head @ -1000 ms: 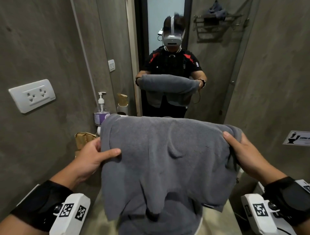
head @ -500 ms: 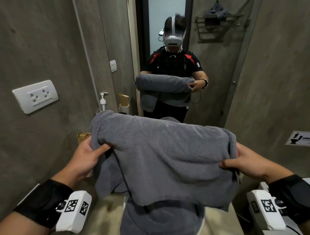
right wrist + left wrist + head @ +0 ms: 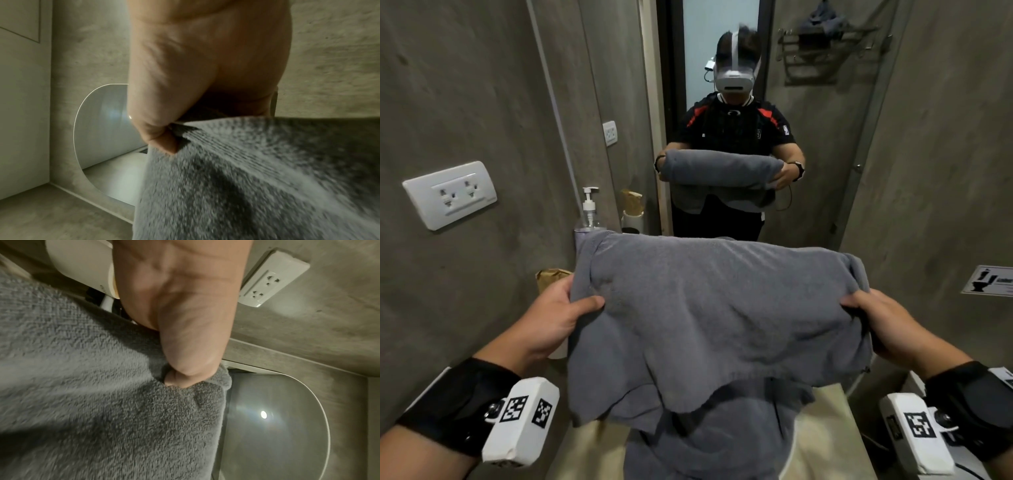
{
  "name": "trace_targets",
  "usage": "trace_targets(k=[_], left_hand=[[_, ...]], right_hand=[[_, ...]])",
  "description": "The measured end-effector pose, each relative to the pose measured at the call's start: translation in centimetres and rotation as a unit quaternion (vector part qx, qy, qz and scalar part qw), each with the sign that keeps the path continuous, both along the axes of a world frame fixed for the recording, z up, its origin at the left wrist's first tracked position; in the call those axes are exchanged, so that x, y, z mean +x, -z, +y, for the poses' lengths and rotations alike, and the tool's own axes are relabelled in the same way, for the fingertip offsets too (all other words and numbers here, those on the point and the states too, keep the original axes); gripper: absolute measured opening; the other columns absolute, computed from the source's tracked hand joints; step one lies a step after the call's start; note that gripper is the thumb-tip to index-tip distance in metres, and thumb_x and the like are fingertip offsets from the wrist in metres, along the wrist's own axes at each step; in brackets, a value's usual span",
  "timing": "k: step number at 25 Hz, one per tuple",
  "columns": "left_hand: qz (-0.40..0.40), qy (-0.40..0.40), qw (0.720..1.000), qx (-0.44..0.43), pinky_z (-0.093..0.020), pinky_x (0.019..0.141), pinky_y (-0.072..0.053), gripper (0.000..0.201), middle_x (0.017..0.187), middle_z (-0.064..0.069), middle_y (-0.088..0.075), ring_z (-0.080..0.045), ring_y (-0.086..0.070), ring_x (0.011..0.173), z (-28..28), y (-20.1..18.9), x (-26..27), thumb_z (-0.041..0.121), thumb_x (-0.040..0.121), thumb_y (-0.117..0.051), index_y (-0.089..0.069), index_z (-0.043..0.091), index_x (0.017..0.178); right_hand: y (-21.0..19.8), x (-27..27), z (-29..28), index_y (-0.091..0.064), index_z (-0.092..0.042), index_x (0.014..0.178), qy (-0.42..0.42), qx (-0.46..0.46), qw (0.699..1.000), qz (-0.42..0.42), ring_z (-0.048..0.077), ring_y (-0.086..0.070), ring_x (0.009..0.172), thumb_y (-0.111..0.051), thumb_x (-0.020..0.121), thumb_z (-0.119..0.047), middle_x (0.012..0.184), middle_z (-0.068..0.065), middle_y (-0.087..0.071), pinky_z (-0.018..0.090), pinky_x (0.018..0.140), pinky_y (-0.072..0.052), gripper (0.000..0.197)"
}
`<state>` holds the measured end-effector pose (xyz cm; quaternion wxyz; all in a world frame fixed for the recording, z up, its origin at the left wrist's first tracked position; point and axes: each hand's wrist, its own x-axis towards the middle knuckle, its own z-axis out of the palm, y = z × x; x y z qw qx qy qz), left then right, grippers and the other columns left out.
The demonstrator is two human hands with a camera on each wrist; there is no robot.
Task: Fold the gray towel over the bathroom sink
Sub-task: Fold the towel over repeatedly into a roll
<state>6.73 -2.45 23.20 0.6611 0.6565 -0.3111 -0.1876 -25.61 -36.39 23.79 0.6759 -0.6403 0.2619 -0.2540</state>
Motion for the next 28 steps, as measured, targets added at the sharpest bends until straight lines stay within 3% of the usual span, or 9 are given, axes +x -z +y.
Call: trace_targets(k=[3,6,11,13,15,17,20,23,28], left_hand=[[0.017,0.028,0.999,0.004,-0.024,0.073,-0.059,0.035,0.108,-0.008,-0.077,-0.023,-0.074,0.098,0.0,-0.6,0.2,0.006,0.082,-0.067,-0.065,0.005,0.117],[0.05,0.06,0.997,-0.024,-0.027,0.08,-0.059,0.036,0.116,-0.01,-0.074,-0.024,-0.071,0.107,-0.1,-0.2,-0.2,0.011,0.084,-0.065,-0.065,0.01,0.12],[0.061,0.007,0.997,-0.045,-0.03,0.086,-0.057,0.038,0.122,-0.007,-0.072,-0.02,-0.069,0.112,-0.5,0.3,-1.1,0.032,0.086,-0.066,-0.066,0.021,0.122],[0.07,-0.021,0.996,-0.055,-0.03,0.082,-0.057,0.054,0.118,-0.003,-0.074,-0.019,-0.07,0.109,-0.4,0.1,-1.5,0.049,0.077,-0.074,-0.066,0.022,0.123],[0.064,-0.017,0.996,-0.066,-0.027,0.074,-0.059,0.074,0.11,-0.005,-0.077,-0.02,-0.073,0.1,-0.3,0.2,-1.8,0.049,0.057,-0.092,-0.066,0.015,0.117],[0.04,-0.007,0.997,-0.06,-0.026,0.071,-0.06,0.07,0.107,-0.009,-0.077,-0.02,-0.074,0.094,-0.3,0.5,-2.1,0.017,0.053,-0.097,-0.065,0.008,0.114],[0.006,-0.013,0.999,-0.032,-0.022,0.069,-0.058,0.049,0.104,-0.009,-0.077,-0.016,-0.075,0.09,-0.6,0.4,-2.3,-0.011,0.067,-0.078,-0.065,0.004,0.112],[-0.028,-0.017,0.999,0.001,-0.017,0.069,-0.056,0.033,0.099,-0.002,-0.079,-0.01,-0.074,0.089,-0.4,0.5,-1.9,-0.01,0.08,-0.072,-0.066,0.003,0.11],[-0.035,-0.023,0.999,0.01,-0.017,0.07,-0.057,0.027,0.102,0.002,-0.078,-0.011,-0.074,0.094,-0.4,1.4,-1.5,0.004,0.085,-0.072,-0.068,0.008,0.111]], right_hand=[[0.0,0.0,-0.1,-0.066,-0.003,0.091,0.051,0.02,0.998,-0.007,0.021,-0.066,0.083,-0.051,0.097,-0.009,0.091,0.013,-0.072,0.035,0.077,-0.05,0.018],[-0.2,-0.4,-0.3,-0.071,-0.006,0.085,0.065,-0.005,0.998,0.003,0.009,-0.072,0.073,-0.056,0.097,-0.017,0.085,0.006,-0.078,0.031,0.075,-0.05,0.021],[0.1,-0.9,-0.4,-0.079,-0.011,0.092,0.04,-0.073,0.995,0.048,0.011,-0.074,0.088,-0.056,0.097,-0.041,0.093,0.004,-0.079,0.032,0.08,-0.051,0.038],[0.3,-0.8,-0.4,-0.08,-0.012,0.089,0.038,-0.081,0.994,0.065,0.012,-0.074,0.09,-0.056,0.092,-0.052,0.093,0.004,-0.079,0.032,0.082,-0.052,0.046],[0.3,-1.0,-0.5,-0.079,-0.007,0.095,0.01,-0.036,0.998,0.051,0.016,-0.075,0.093,-0.058,0.086,-0.055,0.097,0.008,-0.079,0.032,0.08,-0.054,0.053],[0.1,-1.5,-0.7,-0.076,0.001,0.102,-0.056,-0.003,0.998,0.026,0.024,-0.074,0.097,-0.065,0.085,-0.041,0.103,0.016,-0.077,0.03,0.075,-0.058,0.046],[-0.1,-2.4,-1.1,-0.07,0.002,0.105,-0.118,-0.098,0.987,0.045,0.026,-0.074,0.09,-0.074,0.077,0.004,0.099,0.017,-0.077,0.028,0.069,-0.059,0.028],[-0.2,-2.5,-1.5,-0.068,0.005,0.097,-0.126,-0.171,0.975,0.067,0.024,-0.07,0.083,-0.06,0.079,0.025,0.089,0.022,-0.074,0.032,0.07,-0.059,0.028],[-0.2,-2.8,-2.3,-0.075,-0.004,0.085,-0.126,-0.152,0.978,0.074,0.018,-0.072,0.077,-0.057,0.086,0.016,0.083,0.012,-0.075,0.026,0.066,-0.058,0.027]])
